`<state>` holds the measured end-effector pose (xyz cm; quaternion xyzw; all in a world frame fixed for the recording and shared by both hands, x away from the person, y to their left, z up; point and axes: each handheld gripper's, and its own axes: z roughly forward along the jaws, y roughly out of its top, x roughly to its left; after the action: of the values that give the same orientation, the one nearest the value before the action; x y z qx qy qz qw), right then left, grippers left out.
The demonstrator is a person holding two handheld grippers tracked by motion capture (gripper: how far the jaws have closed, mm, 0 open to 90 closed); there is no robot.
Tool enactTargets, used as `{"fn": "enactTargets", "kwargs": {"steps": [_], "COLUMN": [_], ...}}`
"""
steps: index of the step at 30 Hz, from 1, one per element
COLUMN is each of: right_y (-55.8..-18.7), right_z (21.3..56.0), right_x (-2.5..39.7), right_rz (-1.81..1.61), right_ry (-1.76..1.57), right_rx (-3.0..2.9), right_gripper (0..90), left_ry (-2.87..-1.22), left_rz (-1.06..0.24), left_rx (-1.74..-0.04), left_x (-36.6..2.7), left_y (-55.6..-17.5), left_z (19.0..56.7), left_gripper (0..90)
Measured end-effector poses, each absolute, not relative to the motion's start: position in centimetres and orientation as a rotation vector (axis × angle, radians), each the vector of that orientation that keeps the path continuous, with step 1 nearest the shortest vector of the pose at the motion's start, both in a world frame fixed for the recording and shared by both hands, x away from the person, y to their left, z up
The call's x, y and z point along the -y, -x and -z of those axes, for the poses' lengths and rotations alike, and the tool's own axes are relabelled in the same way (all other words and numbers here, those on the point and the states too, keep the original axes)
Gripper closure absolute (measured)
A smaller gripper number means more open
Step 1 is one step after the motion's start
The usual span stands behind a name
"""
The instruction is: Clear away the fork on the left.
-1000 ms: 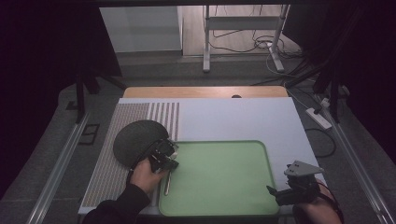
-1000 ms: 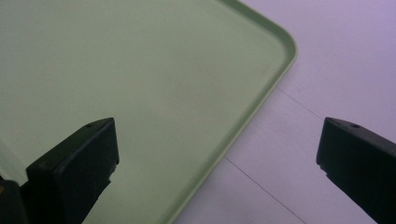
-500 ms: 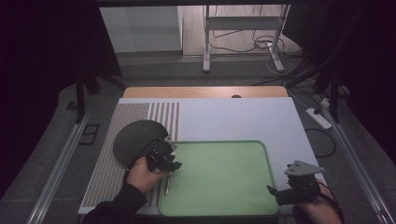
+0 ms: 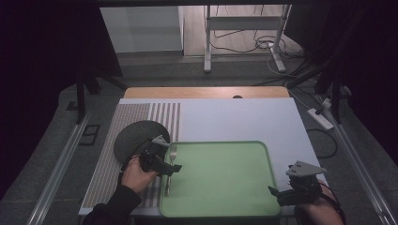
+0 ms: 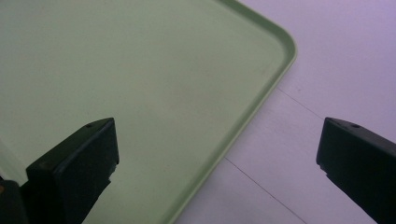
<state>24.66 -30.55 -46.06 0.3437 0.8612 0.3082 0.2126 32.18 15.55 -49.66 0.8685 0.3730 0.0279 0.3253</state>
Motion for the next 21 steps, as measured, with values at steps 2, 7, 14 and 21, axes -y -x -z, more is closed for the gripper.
{"fn": "enactTargets", "kwargs": {"steps": [2, 7, 14, 21], "right_y": [-24.7, -24.7, -24.7, -24.7], "right_z": [46.1, 46.1, 46.0, 46.0], "right_x": [30.6, 30.6, 30.6, 30.6], "right_rz": [-0.857, -0.861, -0.859, -0.864], "right_ry": [-0.956, -0.962, -0.966, -0.969], "right_rx": [-2.391, -2.390, -2.389, -2.387], "right_gripper": [0.0, 0.0, 0.0, 0.0], "left_ry": [-2.255, -2.215, -2.199, -2.170], "left_rz": [-0.075, -0.093, -0.104, -0.098], "left_rx": [-0.983, -0.983, -0.953, -0.960], "left_x": [-15.9, -16.9, -17.8, -18.7], "left_y": [-32.2, -32.0, -31.4, -30.5], "left_z": [49.6, 49.3, 49.1, 48.9], "left_gripper": [0.0, 0.0, 0.0, 0.0]}}
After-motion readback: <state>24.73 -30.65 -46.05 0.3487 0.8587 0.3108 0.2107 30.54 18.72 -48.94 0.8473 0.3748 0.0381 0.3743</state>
